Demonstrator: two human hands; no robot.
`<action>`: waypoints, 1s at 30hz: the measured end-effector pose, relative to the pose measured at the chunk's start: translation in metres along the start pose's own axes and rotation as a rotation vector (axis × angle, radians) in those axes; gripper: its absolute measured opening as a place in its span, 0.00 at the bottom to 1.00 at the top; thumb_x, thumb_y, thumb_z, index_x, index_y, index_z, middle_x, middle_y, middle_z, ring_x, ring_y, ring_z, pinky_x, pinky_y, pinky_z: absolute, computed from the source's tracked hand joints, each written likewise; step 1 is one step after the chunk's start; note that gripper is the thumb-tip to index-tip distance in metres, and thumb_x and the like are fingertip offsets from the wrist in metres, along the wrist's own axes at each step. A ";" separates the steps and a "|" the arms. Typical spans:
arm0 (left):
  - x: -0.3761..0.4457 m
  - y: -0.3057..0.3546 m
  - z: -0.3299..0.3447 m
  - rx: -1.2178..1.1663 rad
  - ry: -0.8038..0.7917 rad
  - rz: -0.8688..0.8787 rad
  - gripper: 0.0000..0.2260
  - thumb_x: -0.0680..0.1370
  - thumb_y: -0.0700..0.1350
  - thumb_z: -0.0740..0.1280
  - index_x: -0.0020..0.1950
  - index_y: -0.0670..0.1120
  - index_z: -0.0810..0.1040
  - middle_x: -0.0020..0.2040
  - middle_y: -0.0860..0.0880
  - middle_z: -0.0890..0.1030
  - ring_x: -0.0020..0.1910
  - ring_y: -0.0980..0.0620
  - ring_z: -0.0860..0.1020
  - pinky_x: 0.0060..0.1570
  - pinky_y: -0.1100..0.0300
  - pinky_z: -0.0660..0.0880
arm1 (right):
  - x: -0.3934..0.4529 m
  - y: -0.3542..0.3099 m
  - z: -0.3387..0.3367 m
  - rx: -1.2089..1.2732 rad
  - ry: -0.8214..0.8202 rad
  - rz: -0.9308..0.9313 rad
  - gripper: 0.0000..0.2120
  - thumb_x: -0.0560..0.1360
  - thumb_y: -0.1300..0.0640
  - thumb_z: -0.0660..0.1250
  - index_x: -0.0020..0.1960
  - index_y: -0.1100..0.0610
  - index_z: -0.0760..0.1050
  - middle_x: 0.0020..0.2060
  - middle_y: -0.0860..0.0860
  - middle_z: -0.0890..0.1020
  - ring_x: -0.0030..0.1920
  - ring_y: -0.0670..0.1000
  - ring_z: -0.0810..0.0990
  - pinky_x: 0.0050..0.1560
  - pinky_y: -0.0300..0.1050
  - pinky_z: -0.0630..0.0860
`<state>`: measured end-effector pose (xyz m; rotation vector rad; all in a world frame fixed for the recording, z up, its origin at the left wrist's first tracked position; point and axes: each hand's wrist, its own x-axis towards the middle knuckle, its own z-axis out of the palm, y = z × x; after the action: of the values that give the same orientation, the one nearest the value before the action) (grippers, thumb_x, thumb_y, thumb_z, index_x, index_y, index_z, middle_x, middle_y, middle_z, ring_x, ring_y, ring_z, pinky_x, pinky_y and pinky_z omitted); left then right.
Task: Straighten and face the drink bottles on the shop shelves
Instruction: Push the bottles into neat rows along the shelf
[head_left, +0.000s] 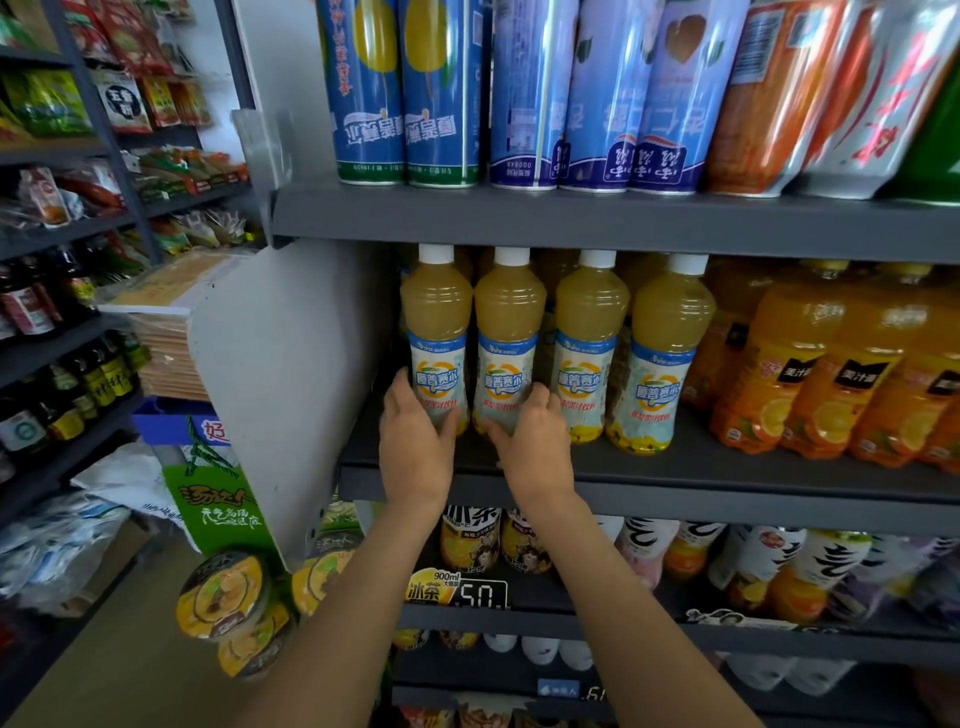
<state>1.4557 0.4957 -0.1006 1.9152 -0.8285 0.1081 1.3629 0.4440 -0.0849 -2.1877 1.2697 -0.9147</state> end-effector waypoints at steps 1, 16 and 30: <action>-0.004 0.003 -0.001 0.011 0.068 0.016 0.28 0.74 0.43 0.70 0.70 0.40 0.64 0.65 0.40 0.70 0.64 0.41 0.69 0.59 0.50 0.69 | -0.001 0.002 -0.006 0.003 0.010 -0.028 0.22 0.76 0.56 0.67 0.64 0.63 0.66 0.61 0.58 0.71 0.60 0.56 0.73 0.54 0.44 0.72; -0.033 0.045 0.042 0.162 -0.021 0.093 0.31 0.74 0.43 0.69 0.72 0.39 0.59 0.67 0.39 0.66 0.67 0.43 0.64 0.64 0.54 0.66 | 0.009 0.041 -0.040 -0.174 0.138 0.061 0.18 0.76 0.56 0.66 0.61 0.63 0.66 0.53 0.60 0.79 0.54 0.59 0.79 0.47 0.51 0.75; -0.031 0.039 0.049 0.143 0.014 0.083 0.30 0.74 0.38 0.68 0.73 0.38 0.59 0.68 0.38 0.66 0.69 0.42 0.62 0.68 0.54 0.61 | 0.011 0.044 -0.043 -0.085 0.148 0.000 0.17 0.74 0.58 0.69 0.59 0.63 0.69 0.51 0.60 0.81 0.52 0.58 0.80 0.47 0.50 0.77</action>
<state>1.3958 0.4598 -0.1074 2.0110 -0.9118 0.2369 1.3100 0.4111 -0.0817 -2.2196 1.4001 -1.0574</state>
